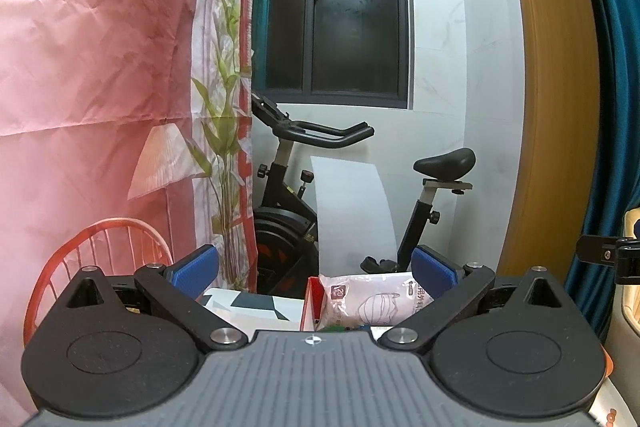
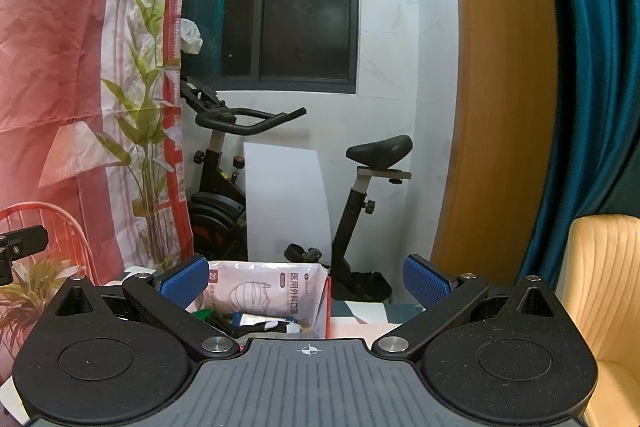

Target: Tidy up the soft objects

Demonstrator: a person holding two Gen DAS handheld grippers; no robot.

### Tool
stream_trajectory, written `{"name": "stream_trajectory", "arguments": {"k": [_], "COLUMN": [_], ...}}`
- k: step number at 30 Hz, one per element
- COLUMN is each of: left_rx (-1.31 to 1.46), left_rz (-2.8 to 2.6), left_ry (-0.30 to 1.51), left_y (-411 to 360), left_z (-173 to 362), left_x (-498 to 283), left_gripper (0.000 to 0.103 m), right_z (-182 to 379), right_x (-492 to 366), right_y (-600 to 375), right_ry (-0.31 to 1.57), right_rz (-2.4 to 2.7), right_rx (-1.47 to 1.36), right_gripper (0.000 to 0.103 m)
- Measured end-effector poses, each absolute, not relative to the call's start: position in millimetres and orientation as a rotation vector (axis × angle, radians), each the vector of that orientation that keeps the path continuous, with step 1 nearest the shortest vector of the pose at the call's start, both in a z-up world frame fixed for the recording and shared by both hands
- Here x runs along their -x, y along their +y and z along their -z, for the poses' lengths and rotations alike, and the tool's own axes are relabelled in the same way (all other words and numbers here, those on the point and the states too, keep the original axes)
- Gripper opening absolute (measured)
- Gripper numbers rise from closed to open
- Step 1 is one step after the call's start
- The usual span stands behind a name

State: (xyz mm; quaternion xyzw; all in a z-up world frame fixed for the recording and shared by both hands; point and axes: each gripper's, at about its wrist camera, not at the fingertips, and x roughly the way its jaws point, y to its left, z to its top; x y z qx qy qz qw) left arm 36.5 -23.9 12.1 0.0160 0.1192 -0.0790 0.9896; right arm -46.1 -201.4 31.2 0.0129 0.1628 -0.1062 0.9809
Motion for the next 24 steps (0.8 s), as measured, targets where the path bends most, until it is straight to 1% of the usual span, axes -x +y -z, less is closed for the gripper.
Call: {"name": "stream_trajectory", "arguments": {"k": [24], "left_rx": [-0.03], "left_rz": [0.182], "left_ry": [0.237], "left_y": [-22.4], "left_z": [-6.5], "left_x": [-34.6], "left_gripper": [0.103], "right_z": [-27.8], "right_x": [46.0], "right_y": [-205.5], "right_ry": [0.332], "right_rz": [0.218], "right_rx": [-0.027], "right_gripper": [0.103]}}
